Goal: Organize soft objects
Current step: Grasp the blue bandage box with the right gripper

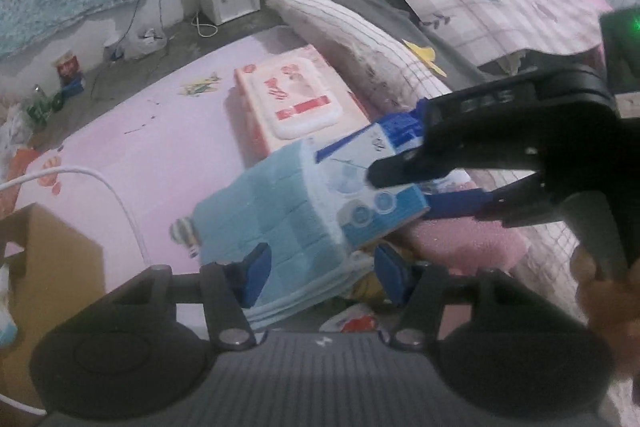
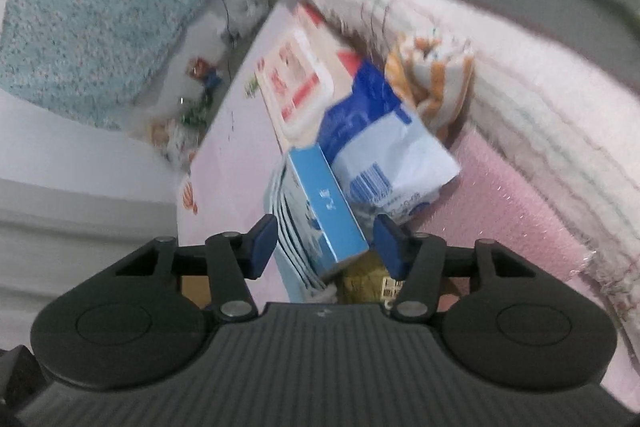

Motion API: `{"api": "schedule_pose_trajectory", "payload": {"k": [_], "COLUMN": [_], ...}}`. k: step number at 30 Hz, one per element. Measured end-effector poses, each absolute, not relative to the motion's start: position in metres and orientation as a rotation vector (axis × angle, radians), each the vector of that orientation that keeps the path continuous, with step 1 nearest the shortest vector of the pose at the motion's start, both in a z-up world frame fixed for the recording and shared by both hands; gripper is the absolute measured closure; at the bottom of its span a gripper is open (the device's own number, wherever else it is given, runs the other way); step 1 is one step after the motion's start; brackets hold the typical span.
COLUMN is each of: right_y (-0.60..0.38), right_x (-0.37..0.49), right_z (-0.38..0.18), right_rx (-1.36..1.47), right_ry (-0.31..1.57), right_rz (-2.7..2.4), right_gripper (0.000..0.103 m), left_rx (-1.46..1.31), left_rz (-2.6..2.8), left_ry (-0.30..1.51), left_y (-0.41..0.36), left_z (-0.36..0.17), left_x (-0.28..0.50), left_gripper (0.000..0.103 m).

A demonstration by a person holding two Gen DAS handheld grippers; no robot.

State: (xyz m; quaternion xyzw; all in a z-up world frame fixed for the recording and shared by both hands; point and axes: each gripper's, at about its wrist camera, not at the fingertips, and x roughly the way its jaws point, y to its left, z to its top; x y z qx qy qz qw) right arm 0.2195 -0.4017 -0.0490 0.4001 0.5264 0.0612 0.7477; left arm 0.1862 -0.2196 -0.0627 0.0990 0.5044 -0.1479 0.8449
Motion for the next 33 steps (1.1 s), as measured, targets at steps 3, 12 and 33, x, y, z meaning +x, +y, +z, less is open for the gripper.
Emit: {"api": "schedule_pose_trajectory", "payload": {"k": [3,12,33], "right_y": [-0.398,-0.422,-0.547], "right_x": [0.225,0.212,0.187], "right_z": [-0.059,-0.046,-0.057], "right_rx": [0.859,0.929,1.127], "right_ry": [1.184,1.139,1.035], "right_rz": [0.145,0.205,0.261], "right_gripper": [0.066,0.079,0.075], "left_rx": [0.246,0.173,0.111], "left_rz": [-0.316,-0.356,-0.630], "left_ry": [1.074,1.129,1.090], "left_y": [-0.231,-0.240,-0.282], "left_z": [-0.070,-0.069,-0.049], "left_x": [0.188,0.187,0.225], "left_gripper": [0.047,0.046,0.021]}}
